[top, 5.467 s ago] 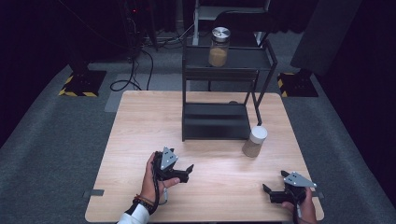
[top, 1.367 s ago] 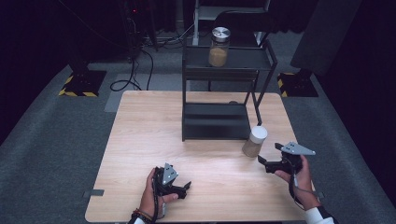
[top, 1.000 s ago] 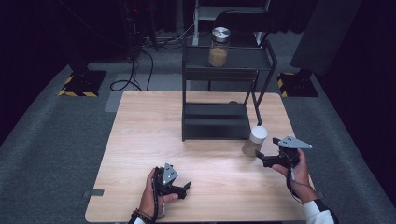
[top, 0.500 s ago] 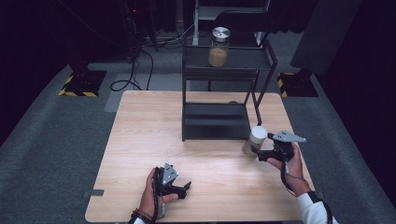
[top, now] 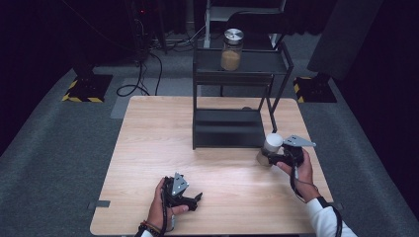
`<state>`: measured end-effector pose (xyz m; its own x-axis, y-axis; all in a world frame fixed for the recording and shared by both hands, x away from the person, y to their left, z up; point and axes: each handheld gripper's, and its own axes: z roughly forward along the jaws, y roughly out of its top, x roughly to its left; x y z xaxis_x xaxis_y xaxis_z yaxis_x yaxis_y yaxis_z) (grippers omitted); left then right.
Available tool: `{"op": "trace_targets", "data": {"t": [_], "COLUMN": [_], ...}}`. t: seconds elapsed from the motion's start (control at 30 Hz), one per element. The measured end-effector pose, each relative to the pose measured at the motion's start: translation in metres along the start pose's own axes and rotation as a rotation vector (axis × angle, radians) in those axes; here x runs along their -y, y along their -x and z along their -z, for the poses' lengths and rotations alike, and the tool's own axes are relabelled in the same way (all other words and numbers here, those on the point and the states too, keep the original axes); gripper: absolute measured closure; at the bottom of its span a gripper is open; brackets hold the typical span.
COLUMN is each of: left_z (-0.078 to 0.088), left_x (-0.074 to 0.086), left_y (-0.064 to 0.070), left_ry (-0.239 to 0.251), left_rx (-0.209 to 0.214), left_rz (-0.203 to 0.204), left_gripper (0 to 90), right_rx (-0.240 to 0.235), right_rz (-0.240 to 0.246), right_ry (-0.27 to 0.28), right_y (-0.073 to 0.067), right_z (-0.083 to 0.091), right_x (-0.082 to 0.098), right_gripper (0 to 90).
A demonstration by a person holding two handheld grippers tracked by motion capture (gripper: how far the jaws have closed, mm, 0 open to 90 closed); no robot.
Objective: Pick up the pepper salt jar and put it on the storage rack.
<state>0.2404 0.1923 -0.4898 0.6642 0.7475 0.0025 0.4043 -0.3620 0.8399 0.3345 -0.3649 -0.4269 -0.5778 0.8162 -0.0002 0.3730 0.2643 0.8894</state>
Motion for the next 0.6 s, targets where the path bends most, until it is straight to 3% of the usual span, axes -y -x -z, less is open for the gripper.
{"op": "trace_targets", "data": {"t": [0.1,0.17,0.33,0.6], "left_z": [0.000,0.000,0.000,0.000], "left_x": [0.000,0.000,0.000,0.000], "left_y": [0.000,0.000,0.000,0.000], "left_ry": [0.000,0.000,0.000,0.000], "left_rx": [0.000,0.000,0.001,0.003], "left_rz": [0.000,-0.001,-0.001,-0.003], "left_gripper": [2.7,2.7,2.8,2.8], "right_rx": [0.024,0.045,0.044,0.061], "right_rz": [0.005,0.028,0.033,0.023], "right_ry": [0.027,0.028,0.047,0.029], "right_y": [-0.005,-0.010,-0.010,-0.013], "right_z": [-0.001,-0.002,-0.001,0.002], "right_x": [0.004,0.005,0.010,0.005], "right_gripper": [33.2,33.5,33.9,34.2]}}
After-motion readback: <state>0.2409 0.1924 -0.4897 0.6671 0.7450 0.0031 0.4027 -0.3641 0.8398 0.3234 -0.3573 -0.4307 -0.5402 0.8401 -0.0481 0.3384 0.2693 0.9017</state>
